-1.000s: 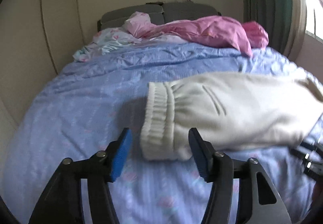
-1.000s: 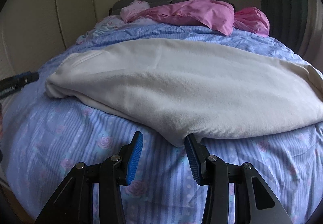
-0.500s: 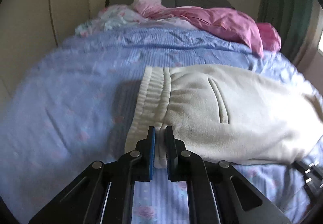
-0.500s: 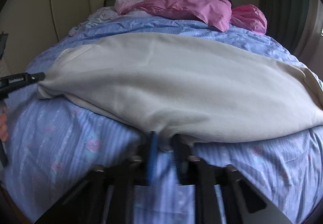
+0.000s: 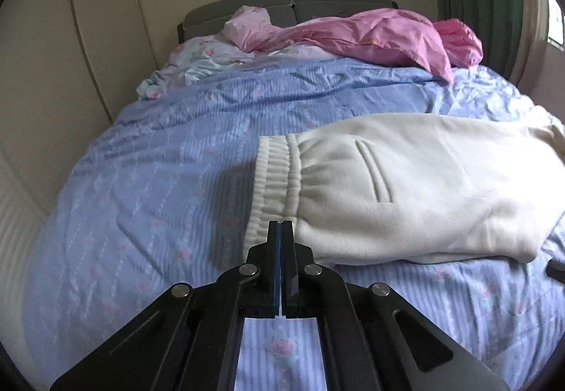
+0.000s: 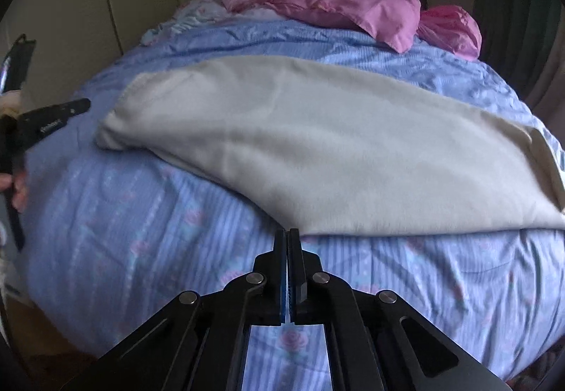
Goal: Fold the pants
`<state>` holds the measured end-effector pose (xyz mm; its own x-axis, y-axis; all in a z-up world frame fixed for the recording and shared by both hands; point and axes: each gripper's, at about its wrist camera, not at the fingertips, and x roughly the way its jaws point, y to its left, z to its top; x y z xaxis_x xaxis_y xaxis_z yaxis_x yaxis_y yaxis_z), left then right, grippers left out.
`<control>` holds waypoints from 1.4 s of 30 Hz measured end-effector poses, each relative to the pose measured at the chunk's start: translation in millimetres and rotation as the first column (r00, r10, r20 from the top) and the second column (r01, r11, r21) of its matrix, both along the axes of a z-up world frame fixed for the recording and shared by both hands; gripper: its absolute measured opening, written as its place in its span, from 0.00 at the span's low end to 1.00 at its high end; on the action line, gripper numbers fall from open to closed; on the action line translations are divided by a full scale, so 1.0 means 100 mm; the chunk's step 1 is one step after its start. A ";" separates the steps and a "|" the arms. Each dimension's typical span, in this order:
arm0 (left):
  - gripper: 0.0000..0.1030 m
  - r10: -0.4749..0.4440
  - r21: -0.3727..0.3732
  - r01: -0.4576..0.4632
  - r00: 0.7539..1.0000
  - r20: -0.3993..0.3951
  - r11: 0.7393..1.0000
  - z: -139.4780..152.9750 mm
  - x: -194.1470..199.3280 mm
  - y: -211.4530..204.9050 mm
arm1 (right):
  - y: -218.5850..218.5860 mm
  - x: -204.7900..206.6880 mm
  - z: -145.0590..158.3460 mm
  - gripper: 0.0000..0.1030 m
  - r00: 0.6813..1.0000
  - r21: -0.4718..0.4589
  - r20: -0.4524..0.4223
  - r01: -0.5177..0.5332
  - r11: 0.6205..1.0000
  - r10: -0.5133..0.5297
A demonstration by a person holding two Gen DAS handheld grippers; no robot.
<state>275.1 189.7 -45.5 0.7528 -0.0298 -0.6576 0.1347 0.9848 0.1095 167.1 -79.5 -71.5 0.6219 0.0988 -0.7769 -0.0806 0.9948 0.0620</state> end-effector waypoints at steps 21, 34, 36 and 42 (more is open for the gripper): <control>0.49 0.157 -0.766 -0.194 0.980 -0.123 0.613 -0.65 -0.19 0.54 | 0.29 -0.12 -0.34 0.52 0.978 -0.022 0.169 0.125 0.992 -0.119; 0.65 0.180 -0.918 -0.347 0.932 -0.315 0.190 -1.12 0.11 0.65 | 0.56 0.03 -0.35 0.52 0.979 -0.007 0.147 0.147 0.989 -0.145; 0.63 0.173 -0.916 -0.360 0.928 -0.331 0.178 -1.15 0.17 0.65 | 0.59 0.06 -0.36 0.52 0.979 -0.008 0.137 0.153 0.988 -0.151; 0.34 0.199 -0.892 -0.371 0.924 -0.326 0.259 -1.08 0.23 0.73 | 0.62 0.12 -0.34 0.52 0.977 0.005 0.124 0.174 0.985 -0.173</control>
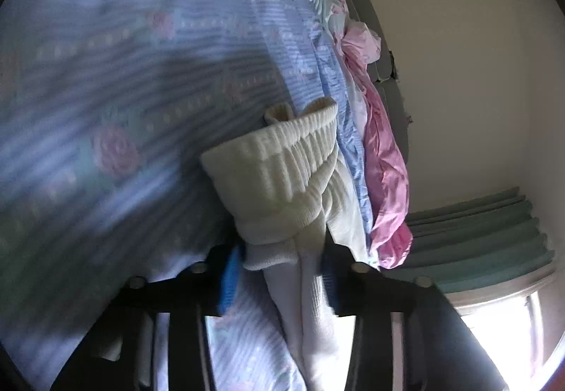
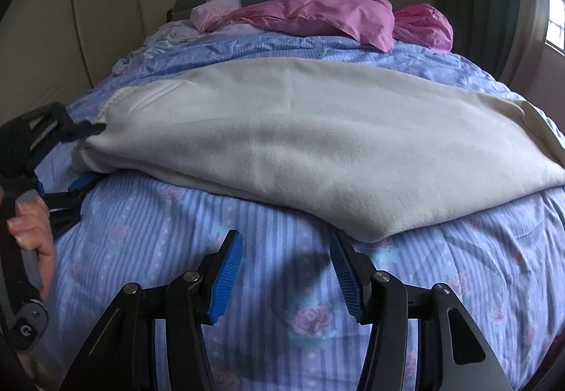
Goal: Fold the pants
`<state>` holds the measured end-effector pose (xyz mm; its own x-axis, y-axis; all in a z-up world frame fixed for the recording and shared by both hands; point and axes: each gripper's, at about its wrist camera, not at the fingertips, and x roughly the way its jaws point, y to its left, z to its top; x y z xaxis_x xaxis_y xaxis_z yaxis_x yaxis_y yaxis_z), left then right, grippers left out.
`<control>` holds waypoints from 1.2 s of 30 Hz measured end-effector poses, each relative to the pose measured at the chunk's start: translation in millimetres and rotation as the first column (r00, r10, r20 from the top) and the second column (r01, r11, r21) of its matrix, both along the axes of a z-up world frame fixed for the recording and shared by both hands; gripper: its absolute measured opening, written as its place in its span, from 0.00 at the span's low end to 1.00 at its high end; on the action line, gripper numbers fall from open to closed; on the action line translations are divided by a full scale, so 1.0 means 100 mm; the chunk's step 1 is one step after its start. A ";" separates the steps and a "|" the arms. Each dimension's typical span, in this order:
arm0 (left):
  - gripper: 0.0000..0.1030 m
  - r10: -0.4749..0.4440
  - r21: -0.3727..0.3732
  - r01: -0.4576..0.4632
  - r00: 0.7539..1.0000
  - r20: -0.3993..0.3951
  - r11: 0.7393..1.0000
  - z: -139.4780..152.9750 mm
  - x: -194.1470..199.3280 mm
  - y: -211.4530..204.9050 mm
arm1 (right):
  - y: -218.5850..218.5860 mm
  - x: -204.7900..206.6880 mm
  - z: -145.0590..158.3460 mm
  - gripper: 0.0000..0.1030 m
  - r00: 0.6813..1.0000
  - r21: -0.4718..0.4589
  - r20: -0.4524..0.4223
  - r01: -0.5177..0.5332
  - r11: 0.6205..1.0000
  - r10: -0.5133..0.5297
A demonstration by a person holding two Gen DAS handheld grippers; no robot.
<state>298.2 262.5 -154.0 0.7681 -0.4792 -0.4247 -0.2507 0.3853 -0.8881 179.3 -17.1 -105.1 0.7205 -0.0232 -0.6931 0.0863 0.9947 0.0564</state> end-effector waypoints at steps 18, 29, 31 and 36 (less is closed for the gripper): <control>0.66 -0.088 0.608 0.077 0.996 -0.013 0.790 0.32 -0.14 -0.07 | -0.20 0.00 -0.10 0.52 0.997 0.093 -0.063 -0.045 0.995 0.051; 0.69 -0.238 0.868 0.070 0.970 0.057 0.492 1.46 -0.79 -0.77 | -0.67 -0.28 0.53 0.64 0.999 0.023 0.044 -0.009 1.000 0.008; 0.69 -0.319 0.847 0.107 0.945 0.077 0.521 1.67 -0.87 -1.03 | -0.82 -0.30 0.74 0.64 0.999 -0.007 0.050 0.003 1.000 -0.002; 0.70 -0.499 0.814 0.210 0.860 0.111 0.542 2.02 -0.90 -1.77 | -1.43 -0.49 1.42 0.64 0.995 -0.005 0.097 0.020 1.000 -0.019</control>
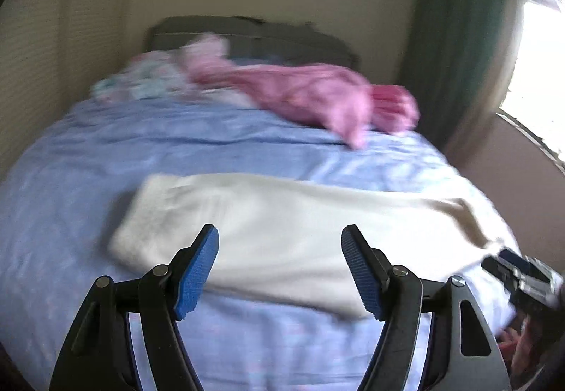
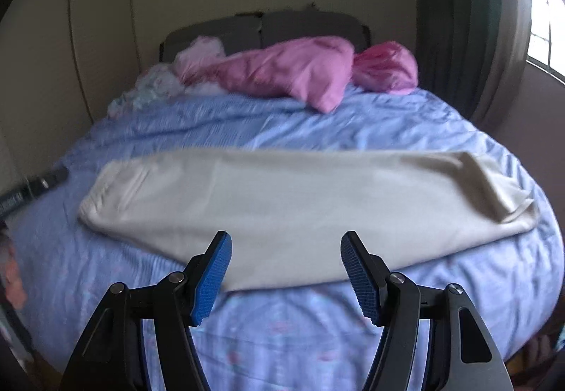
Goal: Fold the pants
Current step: 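Release the pants with both grippers and lift the tools away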
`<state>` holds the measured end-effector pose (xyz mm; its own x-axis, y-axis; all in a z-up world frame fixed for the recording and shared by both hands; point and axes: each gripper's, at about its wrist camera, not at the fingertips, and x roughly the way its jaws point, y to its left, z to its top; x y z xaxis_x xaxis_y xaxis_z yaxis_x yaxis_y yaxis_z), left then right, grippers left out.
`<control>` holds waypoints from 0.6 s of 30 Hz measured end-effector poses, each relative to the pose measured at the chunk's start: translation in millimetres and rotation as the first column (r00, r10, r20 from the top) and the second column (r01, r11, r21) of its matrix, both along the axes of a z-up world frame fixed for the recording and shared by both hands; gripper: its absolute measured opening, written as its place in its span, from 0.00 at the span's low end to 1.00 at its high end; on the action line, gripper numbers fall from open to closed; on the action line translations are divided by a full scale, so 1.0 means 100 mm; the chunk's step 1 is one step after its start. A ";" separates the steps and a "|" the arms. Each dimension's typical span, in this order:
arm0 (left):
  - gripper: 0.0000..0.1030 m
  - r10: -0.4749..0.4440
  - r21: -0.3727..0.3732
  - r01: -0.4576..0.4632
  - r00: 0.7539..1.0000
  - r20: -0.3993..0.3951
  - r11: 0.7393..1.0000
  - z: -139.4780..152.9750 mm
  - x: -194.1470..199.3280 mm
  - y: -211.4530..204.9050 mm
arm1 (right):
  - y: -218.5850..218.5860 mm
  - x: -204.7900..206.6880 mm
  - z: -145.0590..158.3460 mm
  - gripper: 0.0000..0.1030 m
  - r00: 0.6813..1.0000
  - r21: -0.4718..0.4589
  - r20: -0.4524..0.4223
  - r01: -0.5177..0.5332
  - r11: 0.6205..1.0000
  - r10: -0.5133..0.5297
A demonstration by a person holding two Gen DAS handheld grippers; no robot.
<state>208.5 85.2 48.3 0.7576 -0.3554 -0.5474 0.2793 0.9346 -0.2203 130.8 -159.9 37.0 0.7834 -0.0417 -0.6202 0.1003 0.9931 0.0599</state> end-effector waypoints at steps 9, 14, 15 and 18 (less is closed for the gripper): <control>0.71 -0.275 0.130 0.271 0.961 0.017 0.954 0.29 0.00 -1.52 | -1.29 -0.28 0.86 0.64 0.998 -0.120 0.068 0.010 0.993 -0.002; 0.71 -0.347 0.177 0.339 0.938 0.012 0.924 0.34 0.10 -2.31 | -1.82 -0.17 0.83 0.64 1.000 -0.208 0.001 -0.001 0.978 0.001; 0.71 -0.359 0.182 0.352 0.933 0.003 0.918 0.33 0.14 -2.48 | -1.91 -0.14 0.81 0.64 1.000 -0.213 -0.014 -0.010 0.977 0.007; 0.71 -0.378 0.196 0.373 0.926 -0.014 0.907 0.25 0.29 -2.90 | -2.22 -0.02 0.64 0.64 0.999 -0.256 -0.052 -0.011 0.967 -0.003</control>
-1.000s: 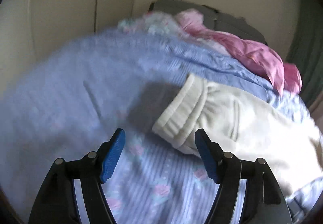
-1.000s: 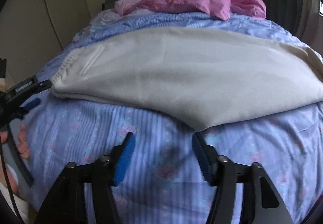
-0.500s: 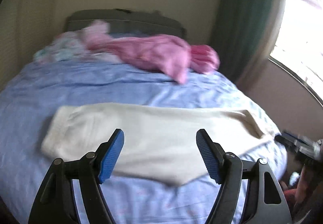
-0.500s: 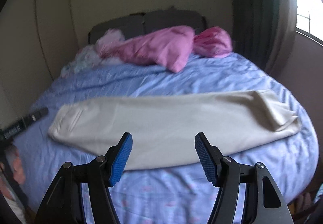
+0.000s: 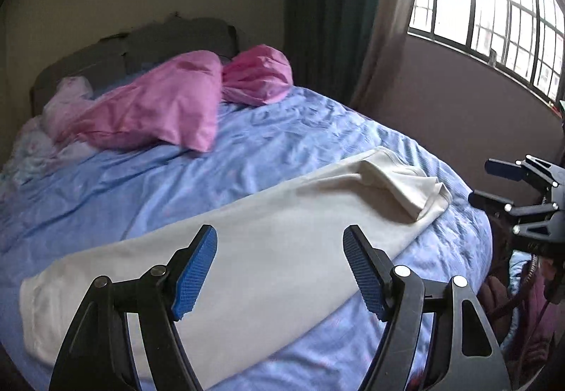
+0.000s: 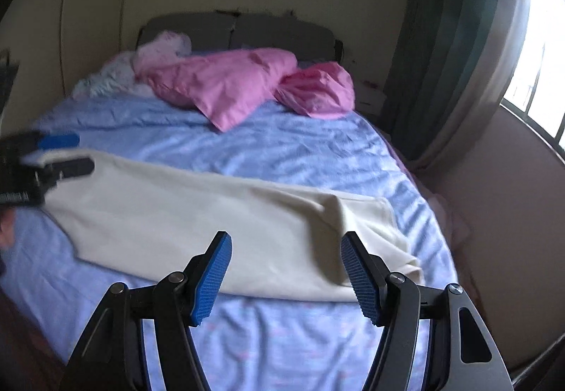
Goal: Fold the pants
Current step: 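Release the pants with both grippers and lift the tools away, then lower both grippers onto the folded pants edge and close them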
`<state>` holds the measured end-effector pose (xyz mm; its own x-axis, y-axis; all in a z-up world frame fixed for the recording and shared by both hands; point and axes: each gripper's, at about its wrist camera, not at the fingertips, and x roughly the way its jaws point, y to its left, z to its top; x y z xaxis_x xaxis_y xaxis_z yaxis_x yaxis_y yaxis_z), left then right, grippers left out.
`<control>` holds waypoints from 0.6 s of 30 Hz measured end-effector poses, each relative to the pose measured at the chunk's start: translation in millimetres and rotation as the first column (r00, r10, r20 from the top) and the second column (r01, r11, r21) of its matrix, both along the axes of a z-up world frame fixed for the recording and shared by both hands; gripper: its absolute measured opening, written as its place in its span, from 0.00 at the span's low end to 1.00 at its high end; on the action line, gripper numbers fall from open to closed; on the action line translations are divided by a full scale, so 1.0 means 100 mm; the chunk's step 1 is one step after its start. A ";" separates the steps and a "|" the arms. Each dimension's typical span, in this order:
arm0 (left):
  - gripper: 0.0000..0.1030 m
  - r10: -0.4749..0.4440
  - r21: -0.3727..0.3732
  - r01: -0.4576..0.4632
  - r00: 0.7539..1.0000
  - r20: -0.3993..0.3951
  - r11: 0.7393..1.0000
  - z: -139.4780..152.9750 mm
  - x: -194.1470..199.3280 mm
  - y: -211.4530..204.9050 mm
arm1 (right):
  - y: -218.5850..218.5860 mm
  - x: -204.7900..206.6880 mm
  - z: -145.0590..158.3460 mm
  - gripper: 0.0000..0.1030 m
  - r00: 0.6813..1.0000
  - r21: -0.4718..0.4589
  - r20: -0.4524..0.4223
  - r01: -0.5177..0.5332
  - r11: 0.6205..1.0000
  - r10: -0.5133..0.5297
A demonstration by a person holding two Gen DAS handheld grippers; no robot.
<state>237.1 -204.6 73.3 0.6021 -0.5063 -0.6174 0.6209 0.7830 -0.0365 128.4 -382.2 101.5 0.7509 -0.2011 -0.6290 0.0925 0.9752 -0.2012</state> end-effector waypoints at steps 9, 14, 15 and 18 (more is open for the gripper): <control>0.71 -0.125 0.114 0.126 0.992 -0.017 0.985 -0.51 0.53 -0.96 | -0.94 0.43 -0.74 0.57 0.991 0.025 -0.126 0.036 0.999 -0.032; 0.71 -0.181 0.218 0.178 0.983 -0.003 0.960 -0.79 1.04 -1.28 | -1.23 0.72 -1.15 0.52 0.979 0.050 -0.200 0.049 0.998 -0.038; 0.71 -0.191 0.219 0.191 0.981 -0.022 0.957 -0.86 1.16 -1.31 | -1.27 0.76 -1.22 0.51 0.977 0.056 -0.209 0.056 0.997 -0.043; 0.67 -0.206 0.290 0.209 0.978 -0.041 0.934 -1.12 1.40 -1.42 | -1.35 0.85 -1.36 0.44 0.969 0.098 -0.242 0.080 0.992 -0.054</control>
<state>377.3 -346.3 -38.3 0.4963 -0.4161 -0.7619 0.7714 0.6141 0.1670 213.7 -517.7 -34.3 0.5636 -0.1685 -0.8087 0.1203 0.9853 -0.1215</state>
